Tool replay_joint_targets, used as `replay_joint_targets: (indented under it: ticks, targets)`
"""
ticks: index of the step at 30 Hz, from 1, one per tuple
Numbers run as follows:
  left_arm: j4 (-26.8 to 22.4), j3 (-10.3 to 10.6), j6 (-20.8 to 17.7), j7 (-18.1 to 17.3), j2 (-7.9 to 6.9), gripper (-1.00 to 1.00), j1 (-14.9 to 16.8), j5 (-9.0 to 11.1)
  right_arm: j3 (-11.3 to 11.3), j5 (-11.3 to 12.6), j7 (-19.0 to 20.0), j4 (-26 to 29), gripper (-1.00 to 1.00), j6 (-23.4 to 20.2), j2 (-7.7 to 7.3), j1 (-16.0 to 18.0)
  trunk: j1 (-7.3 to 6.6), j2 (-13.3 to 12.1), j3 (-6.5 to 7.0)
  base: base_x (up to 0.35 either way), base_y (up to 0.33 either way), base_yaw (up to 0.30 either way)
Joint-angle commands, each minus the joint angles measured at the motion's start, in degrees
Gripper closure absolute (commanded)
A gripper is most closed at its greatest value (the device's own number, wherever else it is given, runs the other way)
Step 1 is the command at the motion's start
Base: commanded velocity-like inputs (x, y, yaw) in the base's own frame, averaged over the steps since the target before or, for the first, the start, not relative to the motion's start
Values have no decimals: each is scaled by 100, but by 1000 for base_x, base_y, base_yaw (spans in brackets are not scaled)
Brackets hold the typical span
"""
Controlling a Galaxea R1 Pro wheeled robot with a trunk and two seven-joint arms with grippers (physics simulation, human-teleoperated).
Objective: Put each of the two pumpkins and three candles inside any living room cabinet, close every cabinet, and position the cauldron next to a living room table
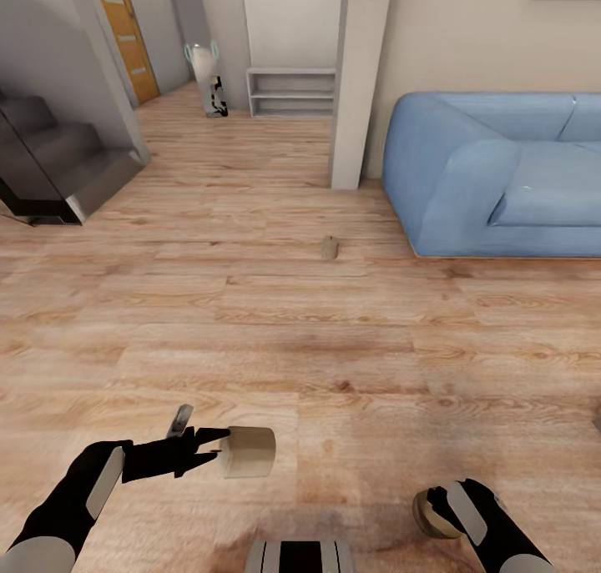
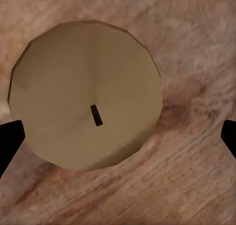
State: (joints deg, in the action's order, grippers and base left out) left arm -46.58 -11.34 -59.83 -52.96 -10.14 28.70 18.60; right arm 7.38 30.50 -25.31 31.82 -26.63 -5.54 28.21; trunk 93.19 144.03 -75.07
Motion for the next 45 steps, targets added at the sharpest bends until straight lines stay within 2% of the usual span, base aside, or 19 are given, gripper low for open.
replay_joint_targets:
  ticks: [1, 3, 7, 11, 15, 21, 25, 32, 42, 45]
  targets:
    - [0, 0, 0, 1, -1, 100, -1, 3, 0, 0, 0, 0, -100, 0, 0, 0, 0, 0, 0, 0, 0, 0]
    - [0, 0, -2, -1, -4, 100, 0, 3, 0, 0, 0, 0, -100, 2, 0, 0, 0, 0, 0, 0, 0, 0]
    - [0, 0, -1, -2, -5, 100, 1, 3, -4, -13, 56, -61, -100, 29, 0, 0, 10, 5, -89, 0, 0, 0]
    - [0, 0, -1, 2, 0, 100, 1, 3, -7, -20, 567, -188, -100, 283, -7, 0, 10, 5, -89, 0, 0, 0]
    - [0, 0, -2, -2, 3, 100, 2, 3, -8, -18, 726, -227, -100, 337, -15, 3, 10, 5, -89, 0, 0, 0]
    - [0, 0, -2, 3, 3, 100, 1, 3, -9, -18, 777, -237, -100, 351, -17, 1, 10, 5, -89, 0, 0, 0]
    - [0, 0, -2, 5, 10, 100, -2, 3, -9, -18, 781, -237, -100, 352, -17, 2, 21, 11, -177, 0, 0, 0]
    - [0, 0, 1, 5, 12, 100, 0, 3, -9, -10, 782, -237, -100, 360, -17, 2, 21, 11, -177, 0, 0, 0]
    - [0, 0, 1, 5, 12, 100, 1, 3, -9, -9, 780, -237, -100, 361, -17, 3, 46, 24, -399, 0, 0, 0]
    - [0, 0, -1, 2, 6, 100, 3, 3, -9, -9, 779, -237, -100, 361, -17, 5, 46, 24, -399, 0, 0, 0]
